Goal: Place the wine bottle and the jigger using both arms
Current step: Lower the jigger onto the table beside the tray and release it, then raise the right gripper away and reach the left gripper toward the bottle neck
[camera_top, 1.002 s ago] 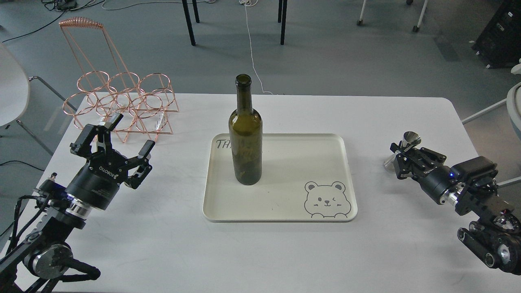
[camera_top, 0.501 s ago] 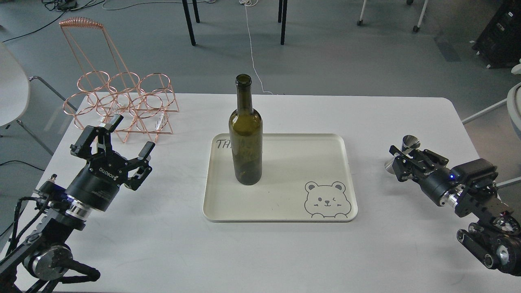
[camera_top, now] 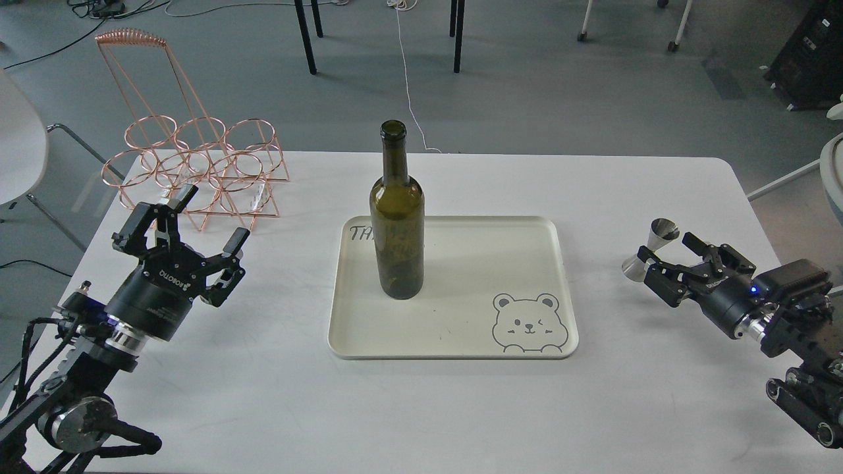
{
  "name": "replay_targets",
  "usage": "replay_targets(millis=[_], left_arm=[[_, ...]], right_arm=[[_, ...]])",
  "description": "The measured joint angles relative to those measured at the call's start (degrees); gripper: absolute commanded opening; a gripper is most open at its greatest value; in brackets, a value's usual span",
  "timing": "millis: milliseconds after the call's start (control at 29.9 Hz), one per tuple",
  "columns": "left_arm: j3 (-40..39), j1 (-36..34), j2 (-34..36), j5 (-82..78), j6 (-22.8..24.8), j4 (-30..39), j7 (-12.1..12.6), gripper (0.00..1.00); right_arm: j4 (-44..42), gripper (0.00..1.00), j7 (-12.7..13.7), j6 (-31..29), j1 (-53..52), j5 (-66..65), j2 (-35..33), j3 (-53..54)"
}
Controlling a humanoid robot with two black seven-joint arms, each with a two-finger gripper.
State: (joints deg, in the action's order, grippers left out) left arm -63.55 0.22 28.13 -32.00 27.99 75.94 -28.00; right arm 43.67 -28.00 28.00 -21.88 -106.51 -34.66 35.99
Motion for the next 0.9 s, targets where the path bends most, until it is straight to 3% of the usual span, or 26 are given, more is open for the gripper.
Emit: replay_targets(millis=[200, 401, 701, 802, 902], left_arm=[[-0.02, 0.27, 0.00, 0.00, 0.00, 0.00, 0.00, 0.99], [-0.16, 0.62, 0.08, -0.03, 0.00, 0.00, 0.00, 0.99], [-0.09, 0.74, -0.50, -0.97, 0.01, 0.00, 0.00, 0.99], [-0.08, 0.82, -0.42, -1.22, 0.01, 0.44, 0.00, 0.99], [-0.08, 0.83, 0.02, -2.40, 0.01, 1.45, 0.00, 0.99]], right_arm=[[6.49, 0.96, 0.00, 0.00, 4.16, 0.01, -5.16, 0.10], [20.65, 0.97, 0.00, 0.00, 8.78, 4.81, -13.09, -0.26], [46.96, 0.97, 0.01, 0.00, 8.60, 36.18, -21.77, -1.67], [49.76, 0.97, 0.01, -1.52, 5.57, 47.25, -21.30, -1.48], [50.00, 0.97, 0.01, -6.73, 1.90, 58.74, -18.90, -1.48]])
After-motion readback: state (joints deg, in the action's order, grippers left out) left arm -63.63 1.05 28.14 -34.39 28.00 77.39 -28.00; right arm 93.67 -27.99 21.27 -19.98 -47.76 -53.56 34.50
